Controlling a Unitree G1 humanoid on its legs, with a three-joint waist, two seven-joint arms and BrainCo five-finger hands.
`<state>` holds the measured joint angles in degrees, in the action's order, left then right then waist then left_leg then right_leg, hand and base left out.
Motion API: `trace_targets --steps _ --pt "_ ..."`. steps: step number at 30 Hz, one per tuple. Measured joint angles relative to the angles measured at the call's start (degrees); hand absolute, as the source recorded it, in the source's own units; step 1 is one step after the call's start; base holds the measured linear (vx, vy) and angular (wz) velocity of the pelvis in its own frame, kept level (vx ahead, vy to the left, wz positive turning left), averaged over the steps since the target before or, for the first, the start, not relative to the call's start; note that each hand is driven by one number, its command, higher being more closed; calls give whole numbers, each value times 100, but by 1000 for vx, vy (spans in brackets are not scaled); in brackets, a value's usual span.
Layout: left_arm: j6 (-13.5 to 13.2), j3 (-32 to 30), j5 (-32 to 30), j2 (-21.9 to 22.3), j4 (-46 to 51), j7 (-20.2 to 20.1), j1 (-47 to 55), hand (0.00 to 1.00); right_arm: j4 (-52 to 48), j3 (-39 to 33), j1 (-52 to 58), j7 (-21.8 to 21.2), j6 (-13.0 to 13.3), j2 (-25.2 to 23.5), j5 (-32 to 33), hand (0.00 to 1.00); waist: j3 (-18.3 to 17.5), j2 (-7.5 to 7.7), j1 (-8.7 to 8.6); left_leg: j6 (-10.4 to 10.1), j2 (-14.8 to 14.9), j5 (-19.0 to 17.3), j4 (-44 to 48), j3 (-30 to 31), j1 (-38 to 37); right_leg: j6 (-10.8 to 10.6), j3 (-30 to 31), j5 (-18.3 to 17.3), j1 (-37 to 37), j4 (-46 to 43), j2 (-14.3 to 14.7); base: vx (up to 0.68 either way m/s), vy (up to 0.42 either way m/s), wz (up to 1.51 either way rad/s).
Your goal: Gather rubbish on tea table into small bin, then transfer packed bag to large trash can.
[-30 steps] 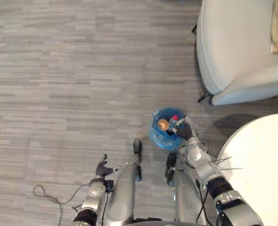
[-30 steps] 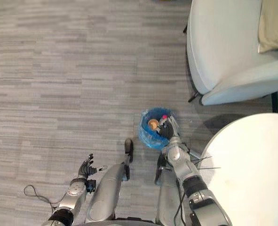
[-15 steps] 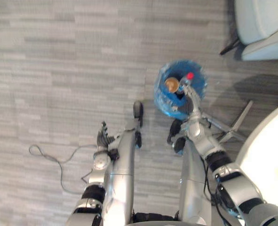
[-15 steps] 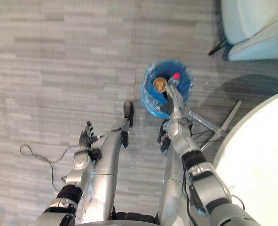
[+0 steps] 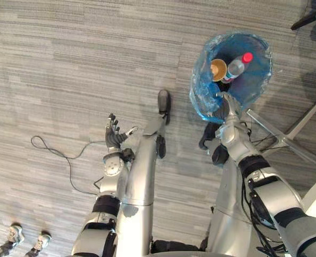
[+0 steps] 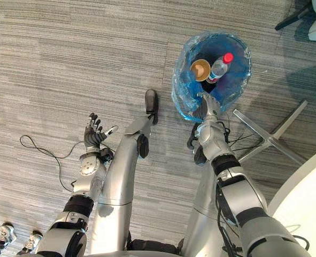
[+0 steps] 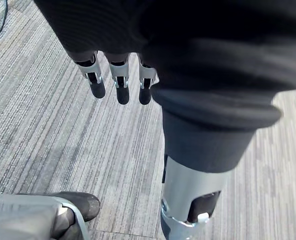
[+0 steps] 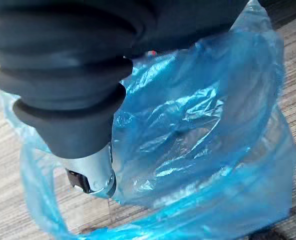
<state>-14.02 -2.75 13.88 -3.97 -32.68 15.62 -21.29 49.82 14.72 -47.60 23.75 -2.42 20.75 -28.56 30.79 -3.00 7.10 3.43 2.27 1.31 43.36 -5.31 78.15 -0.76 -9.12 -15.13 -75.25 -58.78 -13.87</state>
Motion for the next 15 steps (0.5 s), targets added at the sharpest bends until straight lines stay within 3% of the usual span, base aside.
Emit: trace_targets --steps 7,15 --pt "192 -1 -36 -59 -346 -3 53 0 -1028 -105 404 10 77 -100 391 100 -2 5 -37 -9 -18 7 -153 -43 -253 -72 -27 44 285 170 -16 -56 39 5" --pt "312 184 -255 63 -312 -95 507 0 -2456 -387 1361 124 205 -606 832 100 -16 38 -179 -127 -7 91 -1035 -167 -1565 -107 -94 218 1549 1023 78 -52 1 1"
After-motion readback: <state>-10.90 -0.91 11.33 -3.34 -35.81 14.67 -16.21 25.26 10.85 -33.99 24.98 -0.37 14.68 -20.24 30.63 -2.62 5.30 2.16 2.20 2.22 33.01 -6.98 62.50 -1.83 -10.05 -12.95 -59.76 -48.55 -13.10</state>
